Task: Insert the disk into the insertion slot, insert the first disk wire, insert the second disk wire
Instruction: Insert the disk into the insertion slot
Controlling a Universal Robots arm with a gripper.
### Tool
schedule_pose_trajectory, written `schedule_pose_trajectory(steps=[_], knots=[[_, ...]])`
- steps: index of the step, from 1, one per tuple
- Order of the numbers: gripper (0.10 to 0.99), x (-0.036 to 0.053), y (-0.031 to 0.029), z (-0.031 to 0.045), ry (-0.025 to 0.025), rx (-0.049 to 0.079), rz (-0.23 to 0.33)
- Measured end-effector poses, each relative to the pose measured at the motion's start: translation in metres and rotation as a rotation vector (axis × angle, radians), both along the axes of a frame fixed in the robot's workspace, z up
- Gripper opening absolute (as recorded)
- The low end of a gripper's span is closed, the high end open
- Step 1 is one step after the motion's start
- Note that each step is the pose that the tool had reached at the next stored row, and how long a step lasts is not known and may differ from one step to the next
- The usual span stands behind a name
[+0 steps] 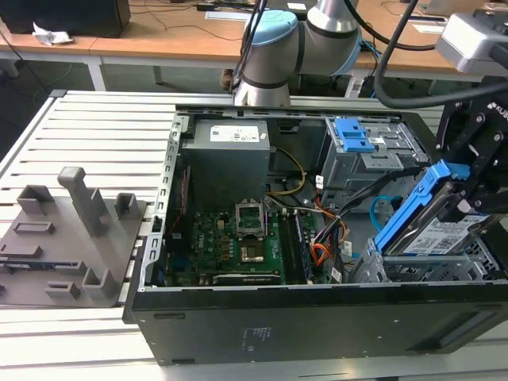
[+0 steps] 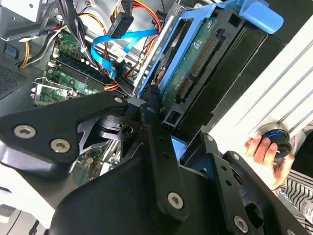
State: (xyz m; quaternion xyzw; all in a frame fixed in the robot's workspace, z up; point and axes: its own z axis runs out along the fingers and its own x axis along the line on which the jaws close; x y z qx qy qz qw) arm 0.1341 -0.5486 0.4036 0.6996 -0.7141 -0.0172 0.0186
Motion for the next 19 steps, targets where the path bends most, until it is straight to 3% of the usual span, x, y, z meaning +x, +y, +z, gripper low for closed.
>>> schedule_pose_trajectory(steps=[2,10,11,15,16,17,18,19], knots=[[0.365,0.0,0.0,-0.0067,0.0003,0.0,0.0],[0.373,0.0,0.0,-0.0074,0.0003,0.0,0.0],[0.439,0.0,0.0,-0.0075,0.0003,0.0,0.0],[0.439,0.0,0.0,-0.0075,0.0003,0.0,0.0],[0.42,0.0,0.0,-0.0076,0.0003,0.0,0.0],[0.294,0.0,0.0,-0.0076,0.0003,0.0,0.0],[0.294,0.0,0.0,-0.0076,0.0003,0.0,0.0],[0.173,0.0,0.0,-0.0076,0.0003,0.0,0.0]])
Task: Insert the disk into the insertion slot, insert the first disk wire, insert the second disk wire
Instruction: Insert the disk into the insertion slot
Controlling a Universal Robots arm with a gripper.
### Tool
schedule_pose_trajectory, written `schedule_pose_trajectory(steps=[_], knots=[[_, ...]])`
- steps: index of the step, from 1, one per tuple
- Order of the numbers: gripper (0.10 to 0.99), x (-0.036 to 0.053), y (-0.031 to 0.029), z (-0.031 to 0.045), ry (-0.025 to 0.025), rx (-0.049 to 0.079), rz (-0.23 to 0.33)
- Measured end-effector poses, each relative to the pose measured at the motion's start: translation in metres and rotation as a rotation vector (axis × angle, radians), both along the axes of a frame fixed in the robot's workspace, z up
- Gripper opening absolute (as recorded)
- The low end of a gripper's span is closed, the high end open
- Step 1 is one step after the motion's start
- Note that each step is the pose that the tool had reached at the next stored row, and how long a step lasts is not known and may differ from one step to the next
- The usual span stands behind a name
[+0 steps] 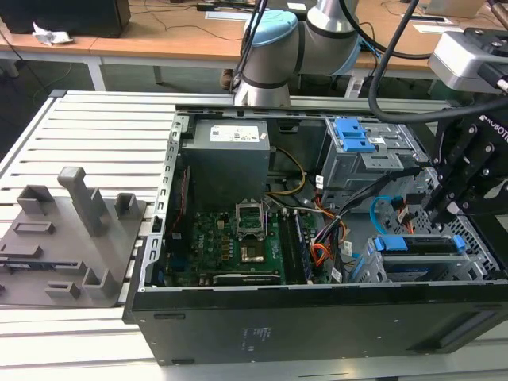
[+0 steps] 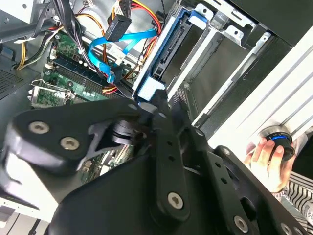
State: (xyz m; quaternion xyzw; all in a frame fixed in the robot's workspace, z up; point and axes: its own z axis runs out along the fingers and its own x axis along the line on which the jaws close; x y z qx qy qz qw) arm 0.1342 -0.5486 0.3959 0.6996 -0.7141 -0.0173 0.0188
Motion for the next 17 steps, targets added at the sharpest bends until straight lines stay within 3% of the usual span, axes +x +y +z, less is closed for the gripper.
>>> schedule_pose_trajectory(steps=[1,6,10,17], knots=[[0.114,0.0,0.0,0.0,0.0,0.0,0.0],[0.106,0.0,0.0,-0.0001,0.0,0.0,0.0],[0.106,0.0087,0.0022,-0.0005,0.0004,0.0,0.0],[0.106,0.0102,0.0023,-0.0075,0.0006,0.0,0.0]])
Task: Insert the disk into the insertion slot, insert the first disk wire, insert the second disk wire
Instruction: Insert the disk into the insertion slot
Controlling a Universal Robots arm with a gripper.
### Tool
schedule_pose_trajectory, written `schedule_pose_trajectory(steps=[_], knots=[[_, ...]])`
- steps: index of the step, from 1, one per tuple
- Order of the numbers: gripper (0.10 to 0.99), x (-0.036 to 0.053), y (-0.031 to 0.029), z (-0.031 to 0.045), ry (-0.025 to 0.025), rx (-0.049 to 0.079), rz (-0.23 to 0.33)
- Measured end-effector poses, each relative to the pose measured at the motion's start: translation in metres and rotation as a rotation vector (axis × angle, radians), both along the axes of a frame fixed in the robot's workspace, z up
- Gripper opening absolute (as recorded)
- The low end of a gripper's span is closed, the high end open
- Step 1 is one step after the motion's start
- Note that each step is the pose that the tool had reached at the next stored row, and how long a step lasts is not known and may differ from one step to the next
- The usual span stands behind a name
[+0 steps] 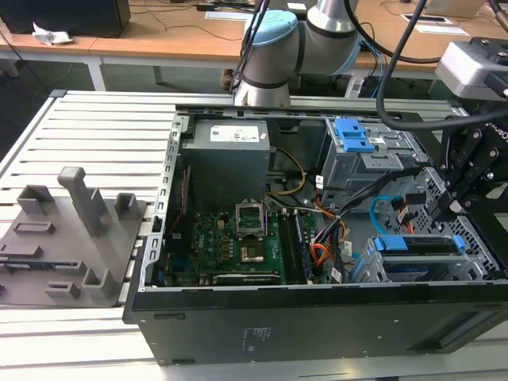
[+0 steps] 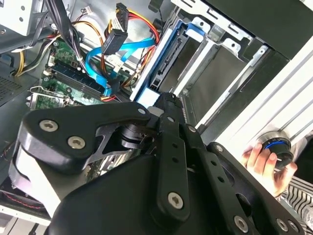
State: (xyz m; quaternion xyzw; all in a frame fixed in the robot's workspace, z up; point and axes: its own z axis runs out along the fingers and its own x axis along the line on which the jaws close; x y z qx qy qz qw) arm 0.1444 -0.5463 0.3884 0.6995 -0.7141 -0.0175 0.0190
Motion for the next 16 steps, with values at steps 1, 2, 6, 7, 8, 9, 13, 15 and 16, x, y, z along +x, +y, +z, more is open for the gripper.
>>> schedule_pose_trajectory(steps=[1,2,6,7,8,9,13,15,16], knots=[[0.106,0.0002,0.0,-0.0014,0.0,0.0,0.0],[0.106,0.0005,0.0,-0.0031,0.0,0.0,0.0],[0.106,0.0008,0.0,-0.0071,0.0,0.0,0.0],[0.106,0.0009,0.0,-0.0082,0.0,0.0,0.0],[0.106,0.001,0.0,-0.0091,0.0,0.0,0.0],[0.106,0.0012,0.0,-0.0107,0.0,0.0,0.0],[0.106,0.002,0.0,-0.018,0.0,0.0,0.0],[0.106,0.0026,0.0,-0.0186,0.0,0.0,0.0],[0.106,0.003,0.0,-0.0187,0.0,0.0,0.0]])
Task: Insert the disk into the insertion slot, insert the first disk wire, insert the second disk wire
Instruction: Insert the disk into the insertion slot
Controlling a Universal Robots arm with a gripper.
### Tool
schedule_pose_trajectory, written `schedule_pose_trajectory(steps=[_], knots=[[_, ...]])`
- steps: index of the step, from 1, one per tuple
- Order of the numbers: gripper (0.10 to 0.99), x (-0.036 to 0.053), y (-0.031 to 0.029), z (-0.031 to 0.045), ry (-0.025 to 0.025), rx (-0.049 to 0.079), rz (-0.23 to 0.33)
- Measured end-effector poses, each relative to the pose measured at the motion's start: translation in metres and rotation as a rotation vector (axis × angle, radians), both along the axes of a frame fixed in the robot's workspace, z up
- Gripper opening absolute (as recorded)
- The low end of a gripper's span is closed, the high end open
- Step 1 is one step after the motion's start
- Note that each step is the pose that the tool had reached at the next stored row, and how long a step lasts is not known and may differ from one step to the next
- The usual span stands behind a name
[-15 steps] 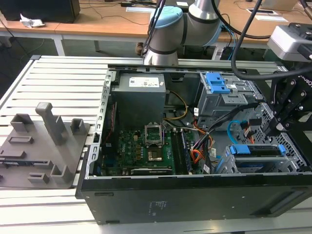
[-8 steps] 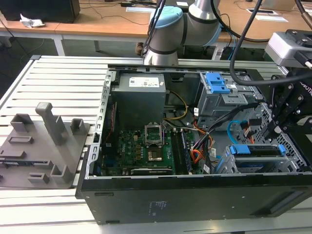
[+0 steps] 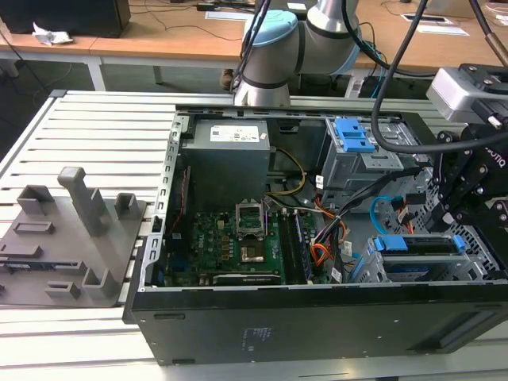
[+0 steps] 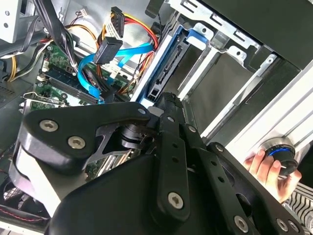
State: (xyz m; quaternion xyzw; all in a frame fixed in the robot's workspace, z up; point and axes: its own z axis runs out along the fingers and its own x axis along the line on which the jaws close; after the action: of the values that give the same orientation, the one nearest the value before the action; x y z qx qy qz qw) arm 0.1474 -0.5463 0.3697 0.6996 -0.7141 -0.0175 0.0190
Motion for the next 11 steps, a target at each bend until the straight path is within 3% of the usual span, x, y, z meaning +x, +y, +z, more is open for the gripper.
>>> schedule_pose_trajectory(steps=[11], knots=[[0.106,0.0061,0.0,-0.0078,0.0,0.0,0.0]])
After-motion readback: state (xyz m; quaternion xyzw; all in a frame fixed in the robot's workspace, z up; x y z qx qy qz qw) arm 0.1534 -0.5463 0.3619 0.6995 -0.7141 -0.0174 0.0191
